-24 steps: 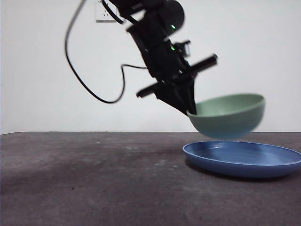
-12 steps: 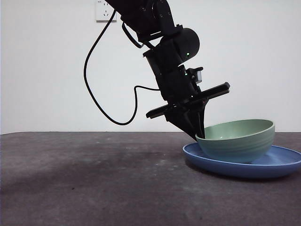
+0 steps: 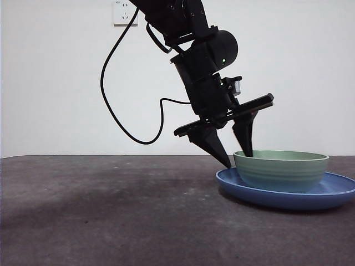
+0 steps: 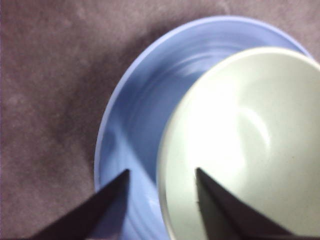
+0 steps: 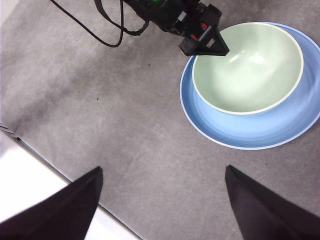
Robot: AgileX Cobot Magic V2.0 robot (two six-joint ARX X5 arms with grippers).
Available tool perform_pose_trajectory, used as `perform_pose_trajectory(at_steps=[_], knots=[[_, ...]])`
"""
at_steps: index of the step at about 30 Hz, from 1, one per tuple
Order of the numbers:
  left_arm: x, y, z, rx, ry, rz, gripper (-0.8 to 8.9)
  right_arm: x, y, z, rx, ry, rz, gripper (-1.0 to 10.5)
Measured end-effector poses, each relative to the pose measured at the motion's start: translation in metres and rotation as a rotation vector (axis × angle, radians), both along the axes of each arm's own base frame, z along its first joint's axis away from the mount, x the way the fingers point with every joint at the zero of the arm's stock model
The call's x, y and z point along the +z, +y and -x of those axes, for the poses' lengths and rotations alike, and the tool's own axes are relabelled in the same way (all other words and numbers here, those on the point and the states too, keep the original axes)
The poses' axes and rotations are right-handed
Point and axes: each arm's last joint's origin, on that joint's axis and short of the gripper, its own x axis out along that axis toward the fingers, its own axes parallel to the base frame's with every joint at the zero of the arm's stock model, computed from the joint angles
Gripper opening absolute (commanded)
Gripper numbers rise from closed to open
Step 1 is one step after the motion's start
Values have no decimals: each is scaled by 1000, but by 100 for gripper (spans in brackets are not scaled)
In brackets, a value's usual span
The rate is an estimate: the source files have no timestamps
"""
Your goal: Place the green bowl on the blue plate
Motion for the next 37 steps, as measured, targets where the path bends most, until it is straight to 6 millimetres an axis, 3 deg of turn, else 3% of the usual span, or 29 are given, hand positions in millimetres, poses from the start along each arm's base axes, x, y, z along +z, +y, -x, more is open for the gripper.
perform_pose_trajectory(at_steps=[5,12,14,22,26,31,37], knots=[[5,1,1,-2,18,-18,284,0,0,0,0,0,0,392],[31,11,4,-17,1,-21,285,0,-1,0,-14,-2,17,392],[51,20,5,-8,-32,5,285,0,-1,0,-15,-2,18,392],[172,88,29,69,-246,167,284,0,-1,0,-15,-1,18,393],[202,119,47,84,-285,170,284,0,-1,0,-15,-2,18,393],[215,160,69,115,-293,132,284,0,-1,0,-15,-2,18,393],[206,196,113,120,-343,142,283,0,-1,0,-15,-1,18,392]])
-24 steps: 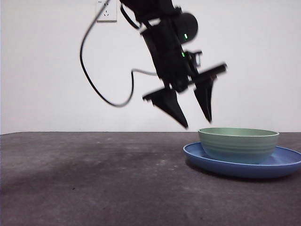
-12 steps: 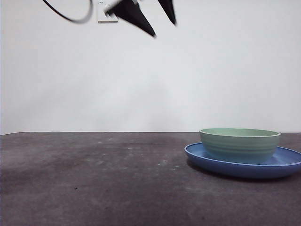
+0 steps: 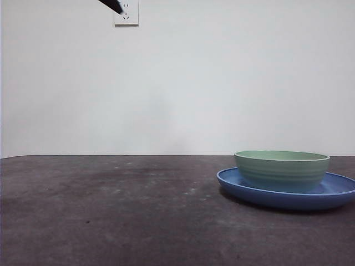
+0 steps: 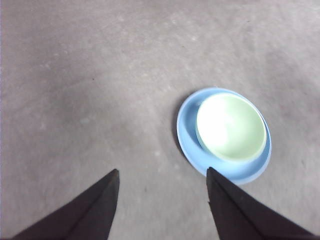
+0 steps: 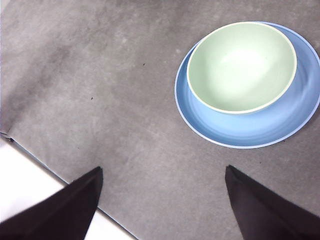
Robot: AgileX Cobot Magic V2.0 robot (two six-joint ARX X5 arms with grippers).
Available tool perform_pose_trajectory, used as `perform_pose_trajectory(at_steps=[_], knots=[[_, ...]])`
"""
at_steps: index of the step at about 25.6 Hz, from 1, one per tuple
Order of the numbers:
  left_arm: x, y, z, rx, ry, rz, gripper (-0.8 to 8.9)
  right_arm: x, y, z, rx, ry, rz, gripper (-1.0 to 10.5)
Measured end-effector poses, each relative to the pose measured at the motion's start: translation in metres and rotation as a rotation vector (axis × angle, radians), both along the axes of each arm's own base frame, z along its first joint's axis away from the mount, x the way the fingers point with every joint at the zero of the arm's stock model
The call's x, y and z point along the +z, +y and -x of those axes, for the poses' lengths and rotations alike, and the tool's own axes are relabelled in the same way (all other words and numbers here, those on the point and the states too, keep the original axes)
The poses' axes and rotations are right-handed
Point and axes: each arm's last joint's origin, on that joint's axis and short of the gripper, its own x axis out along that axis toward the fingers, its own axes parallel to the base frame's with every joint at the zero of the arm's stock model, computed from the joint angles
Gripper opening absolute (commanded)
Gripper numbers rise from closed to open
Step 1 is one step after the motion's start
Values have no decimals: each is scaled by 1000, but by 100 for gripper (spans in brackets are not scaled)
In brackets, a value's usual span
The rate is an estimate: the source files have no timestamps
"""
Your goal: Place the green bowl on the blue plate
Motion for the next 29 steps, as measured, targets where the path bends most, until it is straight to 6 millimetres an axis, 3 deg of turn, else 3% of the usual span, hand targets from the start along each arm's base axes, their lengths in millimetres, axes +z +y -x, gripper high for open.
perform_pose_trajectory(at_steps=[5,14,20,29], knots=[[-25,26,44,-61,9,48,282,0,0,0,0,0,0,392],[-72,52,104,-229,73,141,281,0,0,0,0,0,0,392],[-73,60,124,-342,67,203,280,0,0,0,0,0,0,392],[-71,61,126,-358,48,205,280,0,0,0,-18,12,-6,392]])
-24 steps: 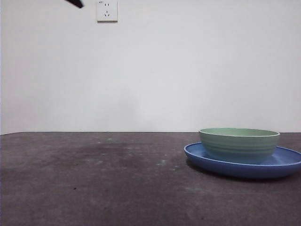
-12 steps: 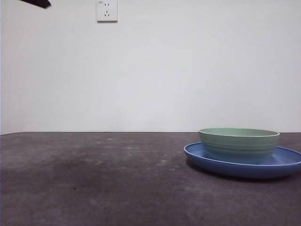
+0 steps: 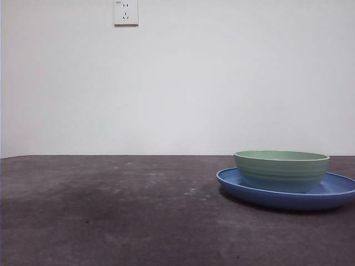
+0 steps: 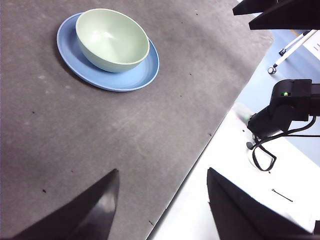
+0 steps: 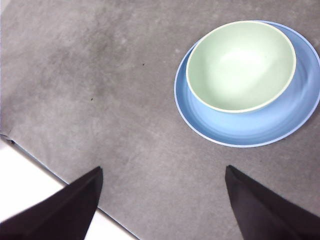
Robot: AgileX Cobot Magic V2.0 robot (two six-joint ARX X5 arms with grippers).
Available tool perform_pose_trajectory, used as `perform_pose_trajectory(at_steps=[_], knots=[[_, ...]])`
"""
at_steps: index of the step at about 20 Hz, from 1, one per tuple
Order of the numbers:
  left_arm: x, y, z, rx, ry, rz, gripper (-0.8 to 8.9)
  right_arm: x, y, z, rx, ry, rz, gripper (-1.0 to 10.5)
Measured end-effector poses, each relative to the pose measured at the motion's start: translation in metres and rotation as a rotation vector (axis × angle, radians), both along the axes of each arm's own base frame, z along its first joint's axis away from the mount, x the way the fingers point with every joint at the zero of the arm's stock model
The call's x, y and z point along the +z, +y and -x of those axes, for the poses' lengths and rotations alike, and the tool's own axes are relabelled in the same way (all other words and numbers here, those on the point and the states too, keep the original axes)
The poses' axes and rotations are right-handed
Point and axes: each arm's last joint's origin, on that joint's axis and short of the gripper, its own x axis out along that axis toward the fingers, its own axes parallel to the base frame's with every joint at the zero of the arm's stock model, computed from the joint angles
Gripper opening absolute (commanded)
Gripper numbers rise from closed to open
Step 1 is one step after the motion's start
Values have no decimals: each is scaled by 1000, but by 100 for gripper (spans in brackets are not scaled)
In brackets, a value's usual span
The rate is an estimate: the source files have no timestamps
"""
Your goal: Place the green bowl on the blue plate
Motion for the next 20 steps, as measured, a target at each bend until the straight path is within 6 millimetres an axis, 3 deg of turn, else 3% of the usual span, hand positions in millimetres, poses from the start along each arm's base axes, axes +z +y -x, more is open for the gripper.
perform_pose_trajectory(at_steps=[6,11,16,20], knots=[[0,0,0,0,0,0,280,0,-5,-5,-210,-8,120,392],[0,0,0,0,0,0,280,0,-10,-21,-359,-36,162,392],[0,0,0,-2,-3,-1,280,-14,-14,-53,-407,35,172,392],[0,0,0,-5,-8,-3,280,-38,-23,-97,-423,111,136,392]])
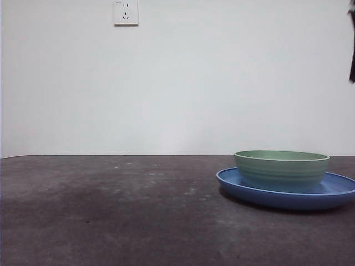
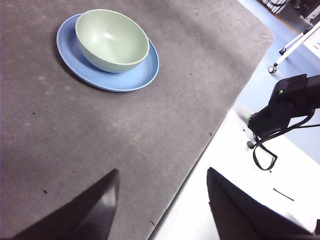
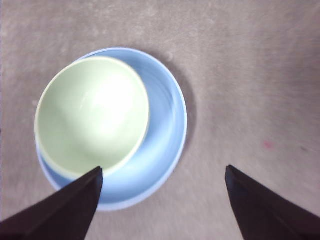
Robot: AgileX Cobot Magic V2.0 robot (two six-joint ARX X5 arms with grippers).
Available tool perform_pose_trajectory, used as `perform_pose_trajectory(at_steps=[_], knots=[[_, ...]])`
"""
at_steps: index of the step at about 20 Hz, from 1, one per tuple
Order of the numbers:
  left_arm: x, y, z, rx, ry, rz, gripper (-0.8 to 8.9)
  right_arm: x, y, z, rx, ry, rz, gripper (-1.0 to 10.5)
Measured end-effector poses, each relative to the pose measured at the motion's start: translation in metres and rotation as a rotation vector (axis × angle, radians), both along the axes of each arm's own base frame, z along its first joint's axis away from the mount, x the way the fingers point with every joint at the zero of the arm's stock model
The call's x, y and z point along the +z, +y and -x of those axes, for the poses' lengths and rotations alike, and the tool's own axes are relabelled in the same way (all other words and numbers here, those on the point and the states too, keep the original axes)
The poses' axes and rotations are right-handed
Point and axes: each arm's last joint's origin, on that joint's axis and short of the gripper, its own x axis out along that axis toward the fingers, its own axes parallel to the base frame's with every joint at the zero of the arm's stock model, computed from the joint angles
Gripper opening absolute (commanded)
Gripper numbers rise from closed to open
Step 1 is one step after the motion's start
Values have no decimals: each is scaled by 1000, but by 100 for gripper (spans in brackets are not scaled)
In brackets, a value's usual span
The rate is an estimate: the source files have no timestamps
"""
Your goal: Place the green bowl on the blue plate
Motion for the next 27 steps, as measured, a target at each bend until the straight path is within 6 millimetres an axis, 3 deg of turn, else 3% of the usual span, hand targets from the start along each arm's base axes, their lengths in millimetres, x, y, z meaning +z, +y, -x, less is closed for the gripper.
perform_pose_trajectory(at_steps=[6,14,19,27], knots=[[0,0,0,0,-1,0,280,-55,-12,-53,7,160,-67,391],[0,0,0,0,-1,0,280,-103,-12,-86,41,231,-125,313],[0,0,0,-1,-1,0,280,-118,-12,-93,41,249,-127,190],[0,0,0,0,-1,0,280,-121,-13,-96,41,244,-127,41]])
